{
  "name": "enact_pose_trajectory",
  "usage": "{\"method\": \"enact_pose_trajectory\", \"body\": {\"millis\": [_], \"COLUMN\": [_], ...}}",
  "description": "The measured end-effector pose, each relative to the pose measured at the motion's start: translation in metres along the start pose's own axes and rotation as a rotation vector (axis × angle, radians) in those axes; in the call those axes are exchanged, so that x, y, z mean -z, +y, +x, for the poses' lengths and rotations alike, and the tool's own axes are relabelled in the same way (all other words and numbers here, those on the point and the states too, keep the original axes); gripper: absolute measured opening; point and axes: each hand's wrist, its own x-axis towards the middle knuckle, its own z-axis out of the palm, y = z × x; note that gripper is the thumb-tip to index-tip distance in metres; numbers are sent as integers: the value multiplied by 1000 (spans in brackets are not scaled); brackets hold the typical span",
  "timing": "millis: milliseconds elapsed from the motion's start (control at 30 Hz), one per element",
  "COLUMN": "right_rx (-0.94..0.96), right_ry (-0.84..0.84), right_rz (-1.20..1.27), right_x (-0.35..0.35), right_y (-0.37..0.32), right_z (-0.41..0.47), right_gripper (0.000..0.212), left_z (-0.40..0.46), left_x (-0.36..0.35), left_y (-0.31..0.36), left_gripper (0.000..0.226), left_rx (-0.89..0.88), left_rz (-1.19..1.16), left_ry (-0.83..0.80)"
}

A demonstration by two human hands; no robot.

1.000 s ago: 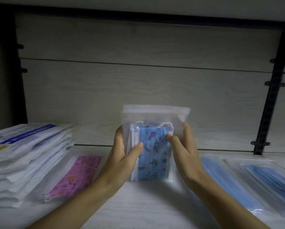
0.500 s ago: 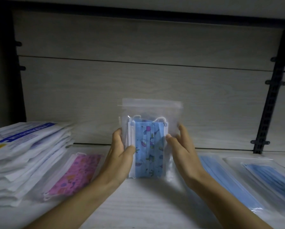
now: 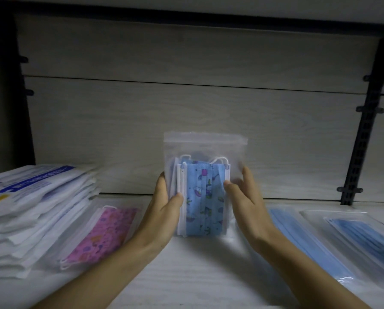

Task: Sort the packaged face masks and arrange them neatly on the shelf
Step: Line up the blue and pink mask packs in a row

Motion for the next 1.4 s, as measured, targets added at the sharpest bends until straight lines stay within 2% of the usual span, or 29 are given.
{"method": "enact_pose_trajectory", "body": {"millis": [67,133,167,267,400,533,667,833,967,1133,1233,1333,1400], "right_rx": [12,22,21,32,14,22,6,-17,2,19,-21,-156,-246], "right_ry": [8,15,12,2,2,-6,44,119,154,205,211,164,83], "right_rz": [-2,-2,-3,-4,-4,-39,-85,-196,-250,-235,-238,-310,-420], "right_x": [-1,-2,-2,-1,0,1,-1,-1,3,3,9,17,17], "right_y": [2,3,3,3,4,2,4,14,15,3,-15,-33,-38], "right_z": [0,0,0,0,0,0,3,8,8,6,13,24,28], "right_gripper": [39,60,62,37,45,29,27,52,42,44,48,52,52], "left_z": [0,1,1,0,2,2,3,8,5,5,8,13,12], "left_x": [-1,0,1,1,2,2,2,7,10,10,14,20,23], "left_y": [-1,-1,-2,-3,-7,-8,-10,-20,-21,-5,16,30,34], "left_gripper": [45,45,44,54,50,38,35,25,27,24,34,8,7], "left_rx": [-8,-23,-35,-35,-54,-56,-63,-145,-185,-181,-50,134,206], "left_rz": [-13,-6,6,45,67,115,179,363,450,419,272,216,264], "left_ry": [8,30,32,20,36,55,69,123,124,162,146,52,21]}}
